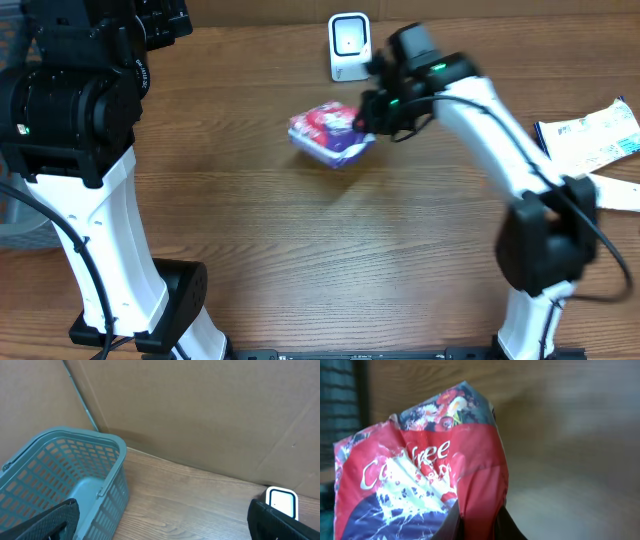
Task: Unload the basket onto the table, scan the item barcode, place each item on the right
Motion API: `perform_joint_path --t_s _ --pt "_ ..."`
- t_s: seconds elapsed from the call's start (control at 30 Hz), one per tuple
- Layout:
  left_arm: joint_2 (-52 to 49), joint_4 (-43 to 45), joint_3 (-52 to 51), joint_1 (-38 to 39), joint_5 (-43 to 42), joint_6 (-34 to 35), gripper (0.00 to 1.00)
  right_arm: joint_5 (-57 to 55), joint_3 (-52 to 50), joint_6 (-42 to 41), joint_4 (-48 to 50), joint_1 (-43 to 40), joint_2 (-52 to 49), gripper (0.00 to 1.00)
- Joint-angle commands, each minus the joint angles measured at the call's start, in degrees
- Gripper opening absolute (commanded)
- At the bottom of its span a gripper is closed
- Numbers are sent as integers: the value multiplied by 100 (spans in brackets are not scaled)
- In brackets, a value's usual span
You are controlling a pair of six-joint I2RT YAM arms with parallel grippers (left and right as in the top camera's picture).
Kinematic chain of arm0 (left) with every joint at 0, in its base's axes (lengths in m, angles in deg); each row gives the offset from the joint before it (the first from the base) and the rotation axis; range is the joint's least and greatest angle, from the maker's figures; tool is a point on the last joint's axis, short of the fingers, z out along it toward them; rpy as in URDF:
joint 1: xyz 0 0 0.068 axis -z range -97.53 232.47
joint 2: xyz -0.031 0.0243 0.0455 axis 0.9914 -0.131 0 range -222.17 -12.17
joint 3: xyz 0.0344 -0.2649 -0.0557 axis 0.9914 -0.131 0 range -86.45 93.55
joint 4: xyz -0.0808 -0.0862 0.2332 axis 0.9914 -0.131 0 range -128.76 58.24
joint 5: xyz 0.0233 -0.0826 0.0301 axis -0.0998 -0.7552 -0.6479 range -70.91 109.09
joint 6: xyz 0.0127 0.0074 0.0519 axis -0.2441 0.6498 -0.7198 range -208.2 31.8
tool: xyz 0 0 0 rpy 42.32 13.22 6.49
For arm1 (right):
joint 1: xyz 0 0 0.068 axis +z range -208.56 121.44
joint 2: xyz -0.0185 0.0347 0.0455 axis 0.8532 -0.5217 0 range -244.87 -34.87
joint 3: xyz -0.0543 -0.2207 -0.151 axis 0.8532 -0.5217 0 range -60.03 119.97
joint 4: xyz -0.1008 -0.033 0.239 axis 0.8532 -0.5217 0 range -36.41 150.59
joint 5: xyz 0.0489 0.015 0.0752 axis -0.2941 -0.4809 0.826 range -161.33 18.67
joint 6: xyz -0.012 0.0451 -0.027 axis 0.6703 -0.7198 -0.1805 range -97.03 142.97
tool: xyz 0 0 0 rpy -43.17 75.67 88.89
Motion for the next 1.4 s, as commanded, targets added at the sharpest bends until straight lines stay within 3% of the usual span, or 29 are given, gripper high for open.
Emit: perform_joint_path --t_s 0.0,0.07,0.33,0.53,0.93,1.0,1.1,1.13,1.2,1.37 --pt "-72 22 11 -57 50 -85 100 1368 157 -852 -651 -234 284 4" --pt "-72 22 11 -57 50 -85 100 1869 142 -870 -1161 -348 282 4" --pt "-72 22 11 -57 50 -85 100 1926 140 -1233 -2798 -374 278 4" --pt "-72 22 11 -57 50 -85 100 1639 87 -1779 -3252 -374 4 4" --pt "-72 22 11 -57 50 -85 100 2199 -358 -1709 -3497 -374 -1513 4" --pt "-72 22 11 -57 50 -85 100 2249 -426 -1711 -3499 -374 -1624 22" --pt "-72 22 11 -57 50 -85 100 2249 -442 -1711 -3497 -444 -1648 83" --pt "-72 22 11 -57 50 -85 100 2247 -442 -1711 -3495 -481 -1648 91" --pt "-72 22 11 -57 50 -85 100 2236 -442 -1707 -3458 -590 -1648 99" --pt "-72 22 11 -57 50 -85 100 1526 -442 -1786 -3165 -1062 -1648 100"
